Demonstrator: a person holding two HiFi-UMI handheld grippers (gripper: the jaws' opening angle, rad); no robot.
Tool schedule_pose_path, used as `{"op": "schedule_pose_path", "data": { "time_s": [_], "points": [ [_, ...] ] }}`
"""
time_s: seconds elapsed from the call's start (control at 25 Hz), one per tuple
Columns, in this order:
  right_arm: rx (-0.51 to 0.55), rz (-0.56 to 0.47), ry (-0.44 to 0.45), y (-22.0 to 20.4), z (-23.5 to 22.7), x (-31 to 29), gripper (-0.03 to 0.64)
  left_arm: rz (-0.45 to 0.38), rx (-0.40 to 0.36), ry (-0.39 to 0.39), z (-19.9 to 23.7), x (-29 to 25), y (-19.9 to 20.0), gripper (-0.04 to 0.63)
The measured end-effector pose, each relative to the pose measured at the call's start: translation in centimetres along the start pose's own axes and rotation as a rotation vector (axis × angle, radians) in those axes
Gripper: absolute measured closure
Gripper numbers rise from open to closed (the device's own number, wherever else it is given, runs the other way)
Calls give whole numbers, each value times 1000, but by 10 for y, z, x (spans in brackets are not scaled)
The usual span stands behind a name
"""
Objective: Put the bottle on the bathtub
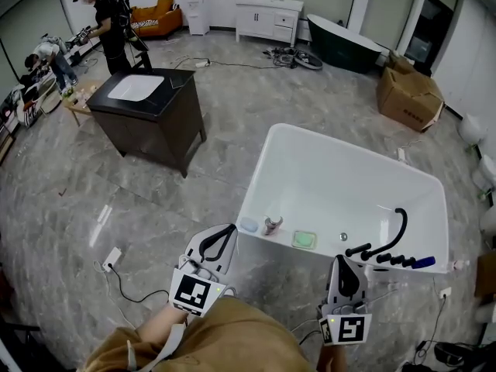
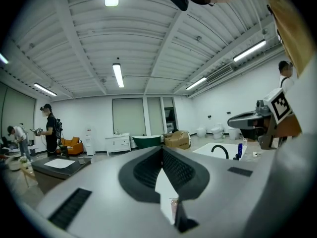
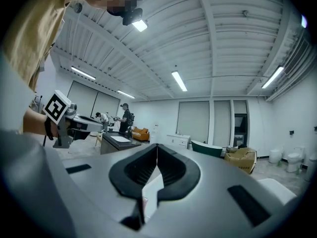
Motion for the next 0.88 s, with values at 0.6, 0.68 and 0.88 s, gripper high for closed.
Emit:
{"op": "schedule_pose_path", "data": {
  "time_s": [0.6, 0.68, 0.88],
  "points": [
    [11, -12, 22, 13, 14, -35, 611, -10, 39, 46, 31, 28, -3, 588],
    [9, -10, 23, 14, 15, -38, 611, -21, 43, 46, 34, 27, -2, 588],
    [10, -12, 5, 18, 13, -37, 611, -24, 52, 36, 37, 25, -3, 588]
  ]
}}
Point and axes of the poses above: the fingertips, and each gripper's own axes: x backward along the fingers, z to its left, y out of its top, the point moved 6 cm from there along x, backward along the fingers, and after that the axes turned 13 degrees about -x, right-handed, at the moved point
